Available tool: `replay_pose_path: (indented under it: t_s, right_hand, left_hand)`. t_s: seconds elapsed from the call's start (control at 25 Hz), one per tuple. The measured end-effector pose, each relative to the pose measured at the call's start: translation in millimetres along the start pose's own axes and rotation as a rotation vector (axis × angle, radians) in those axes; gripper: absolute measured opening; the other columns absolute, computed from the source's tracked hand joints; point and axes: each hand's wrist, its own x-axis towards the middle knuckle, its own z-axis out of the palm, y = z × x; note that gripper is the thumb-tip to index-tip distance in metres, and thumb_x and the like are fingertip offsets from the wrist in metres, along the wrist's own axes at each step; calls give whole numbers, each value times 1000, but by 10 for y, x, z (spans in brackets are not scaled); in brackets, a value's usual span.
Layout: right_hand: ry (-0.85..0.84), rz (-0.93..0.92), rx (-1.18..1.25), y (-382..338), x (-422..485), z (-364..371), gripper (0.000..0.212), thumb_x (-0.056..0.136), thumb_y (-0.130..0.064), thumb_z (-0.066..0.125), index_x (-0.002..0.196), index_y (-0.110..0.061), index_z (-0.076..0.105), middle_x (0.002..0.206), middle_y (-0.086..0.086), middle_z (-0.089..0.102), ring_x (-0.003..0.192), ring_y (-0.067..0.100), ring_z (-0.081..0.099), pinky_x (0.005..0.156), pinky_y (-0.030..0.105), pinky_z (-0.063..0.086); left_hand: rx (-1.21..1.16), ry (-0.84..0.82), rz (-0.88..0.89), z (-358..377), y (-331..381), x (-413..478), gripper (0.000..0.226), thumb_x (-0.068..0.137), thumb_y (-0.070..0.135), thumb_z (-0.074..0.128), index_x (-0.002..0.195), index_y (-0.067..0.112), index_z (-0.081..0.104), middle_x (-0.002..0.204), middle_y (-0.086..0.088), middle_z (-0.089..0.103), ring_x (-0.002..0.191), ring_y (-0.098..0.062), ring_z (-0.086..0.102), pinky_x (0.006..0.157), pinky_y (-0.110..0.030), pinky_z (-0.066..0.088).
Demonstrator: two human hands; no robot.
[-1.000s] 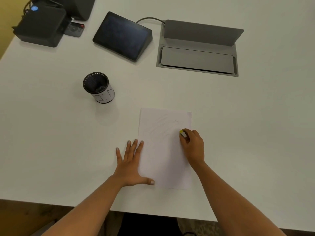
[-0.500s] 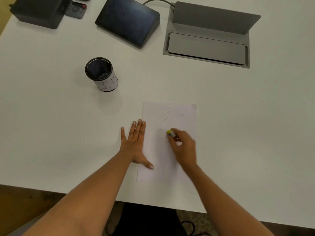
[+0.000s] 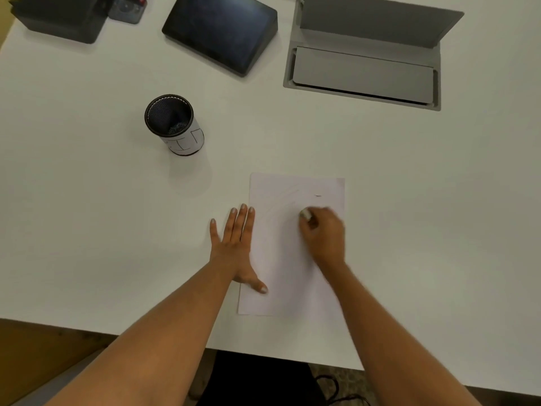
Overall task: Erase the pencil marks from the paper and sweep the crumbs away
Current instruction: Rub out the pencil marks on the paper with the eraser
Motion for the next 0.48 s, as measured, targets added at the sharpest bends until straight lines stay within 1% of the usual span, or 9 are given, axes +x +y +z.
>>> replay_pose_path:
  t_s: [0.04, 0.12, 0.16, 0.2, 0.32, 0.36, 0.4, 0.44, 0.48]
  right_hand:
    - [-103, -65, 22, -148, -255, 116, 8, 82, -15, 65, 84, -8, 69, 77, 11, 65, 69, 30, 62, 64, 31, 49]
    - [-343, -309, 12, -341, -795, 273, 18, 83, -21, 56, 82, -7, 68, 74, 12, 64, 63, 30, 60, 56, 34, 52]
    - [-380, -377, 7, -323, -794, 269, 19, 83, -21, 55, 83, -6, 68, 75, 12, 64, 63, 30, 61, 54, 34, 52]
    - [-361, -343, 11, -266, -609, 219, 17, 83, -19, 58, 84, -6, 68, 76, 13, 65, 66, 32, 62, 56, 33, 51]
    - [-70, -59, -62, -7, 31, -57, 8, 84, -16, 66, 88, -9, 68, 81, 9, 65, 73, 27, 61, 62, 24, 38]
    - [-14, 5, -56, 38, 98, -86, 9, 83, -16, 67, 89, -10, 68, 82, 7, 65, 73, 25, 61, 63, 21, 35]
    - [-5, 32, -49, -3, 51, -49, 9, 83, -16, 67, 89, -10, 68, 82, 6, 65, 73, 24, 61, 64, 21, 36]
    - [-54, 17, -30, -123, -97, 28, 8, 83, -15, 66, 88, -10, 68, 82, 7, 66, 73, 24, 61, 65, 22, 38]
    - [-163, -41, -10, -268, -322, 124, 7, 83, -16, 65, 86, -10, 68, 81, 9, 66, 72, 26, 61, 64, 24, 42]
  left_hand:
    - [5, -5, -7, 1, 4, 3, 171, 45, 84, 77, 132, 16, -54, 136, -3, -62, 129, -23, -54, 107, -65, -25]
    - [10, -15, -26, -18, 20, 6, 168, 50, 78, 79, 134, 16, -52, 143, -5, -58, 134, -25, -50, 110, -67, -23]
    - [18, -16, -27, -27, 28, 4, 168, 50, 78, 79, 135, 16, -51, 144, -6, -57, 135, -26, -49, 109, -67, -23]
    - [28, -21, -21, -39, 26, 1, 170, 47, 80, 79, 136, 16, -51, 144, -7, -56, 135, -27, -49, 108, -67, -23]
    - [32, -25, -7, -47, 1, -7, 173, 43, 84, 78, 136, 16, -50, 146, -7, -55, 134, -28, -50, 107, -66, -23]
    - [28, -26, -5, -54, 1, -9, 173, 43, 84, 78, 136, 16, -51, 146, -7, -55, 134, -28, -50, 107, -66, -23]
    - [28, -28, -3, -61, 3, -9, 173, 43, 83, 78, 136, 16, -51, 145, -7, -56, 134, -28, -50, 107, -66, -24]
    - [29, -28, -4, -63, 11, -11, 173, 43, 83, 79, 135, 16, -52, 144, -7, -56, 134, -28, -50, 107, -66, -24]
    - [30, -26, -9, -58, 19, -13, 172, 44, 82, 79, 134, 16, -52, 143, -7, -57, 134, -28, -50, 107, -67, -24]
